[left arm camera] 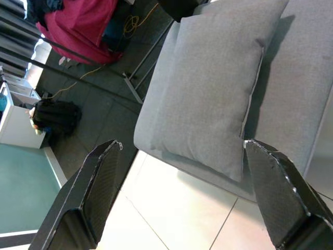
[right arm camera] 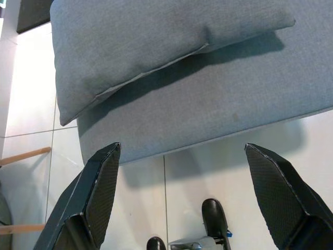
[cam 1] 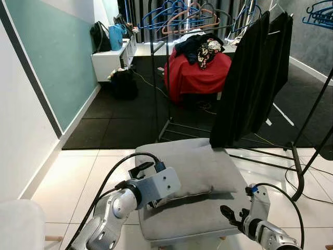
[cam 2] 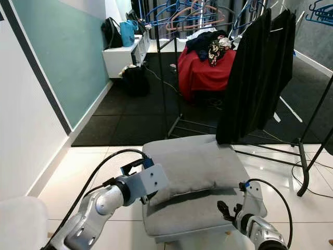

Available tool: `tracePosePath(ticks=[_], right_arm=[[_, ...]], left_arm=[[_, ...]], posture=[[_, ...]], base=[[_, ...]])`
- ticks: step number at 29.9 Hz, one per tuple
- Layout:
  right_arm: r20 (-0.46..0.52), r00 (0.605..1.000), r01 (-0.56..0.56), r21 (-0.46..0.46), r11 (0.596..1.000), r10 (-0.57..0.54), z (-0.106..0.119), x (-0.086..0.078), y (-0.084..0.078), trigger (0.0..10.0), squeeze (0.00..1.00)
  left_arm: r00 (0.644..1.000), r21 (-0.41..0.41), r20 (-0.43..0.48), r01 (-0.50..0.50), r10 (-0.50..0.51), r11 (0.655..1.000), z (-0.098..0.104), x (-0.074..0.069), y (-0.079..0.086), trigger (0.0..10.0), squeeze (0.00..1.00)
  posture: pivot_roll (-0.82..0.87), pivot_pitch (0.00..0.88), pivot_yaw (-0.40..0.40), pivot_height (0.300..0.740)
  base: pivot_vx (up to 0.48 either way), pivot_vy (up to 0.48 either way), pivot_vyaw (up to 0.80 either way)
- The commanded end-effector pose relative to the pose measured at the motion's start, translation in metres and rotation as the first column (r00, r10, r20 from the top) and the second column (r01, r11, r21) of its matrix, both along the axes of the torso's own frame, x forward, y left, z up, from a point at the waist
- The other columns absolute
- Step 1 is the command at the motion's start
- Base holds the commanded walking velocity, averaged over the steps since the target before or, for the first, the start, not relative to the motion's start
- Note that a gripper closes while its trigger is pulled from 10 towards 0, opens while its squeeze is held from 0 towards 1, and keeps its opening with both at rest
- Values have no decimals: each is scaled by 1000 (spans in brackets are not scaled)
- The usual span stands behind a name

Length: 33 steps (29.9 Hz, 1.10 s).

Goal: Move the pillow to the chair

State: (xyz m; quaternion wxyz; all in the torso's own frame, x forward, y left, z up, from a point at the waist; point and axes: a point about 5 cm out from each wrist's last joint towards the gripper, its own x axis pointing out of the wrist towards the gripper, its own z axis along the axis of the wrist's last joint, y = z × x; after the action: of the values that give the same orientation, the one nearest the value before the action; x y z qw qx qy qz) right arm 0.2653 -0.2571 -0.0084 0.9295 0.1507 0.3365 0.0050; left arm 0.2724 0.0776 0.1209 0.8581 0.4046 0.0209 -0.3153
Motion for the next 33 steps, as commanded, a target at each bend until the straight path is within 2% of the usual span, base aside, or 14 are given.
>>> tracePosePath(ticks=[1,15,33], right_arm=[[1,1000,5,11,1000,-5,-1,-2,0,10000,0],[11,1000,6,16,1000,-6,-1,1,4,10000,0],[15,1000,21,15,1000,-22,1,1,1,10000,0]], left_arm=[[1000,2,0,7,-7,1000,2,-2,-1,10000,0],[1000,6,1,5,-5,1000,2,0,2,10000,0],[1000,6,2,8,-8,1000,3,-1,0,10000,0]], posture=[[-93,14,38,725],[-106,12,67,725],[-106,23,57,725]], base=[[0,0,0],[0,0,0],[0,0,0]])
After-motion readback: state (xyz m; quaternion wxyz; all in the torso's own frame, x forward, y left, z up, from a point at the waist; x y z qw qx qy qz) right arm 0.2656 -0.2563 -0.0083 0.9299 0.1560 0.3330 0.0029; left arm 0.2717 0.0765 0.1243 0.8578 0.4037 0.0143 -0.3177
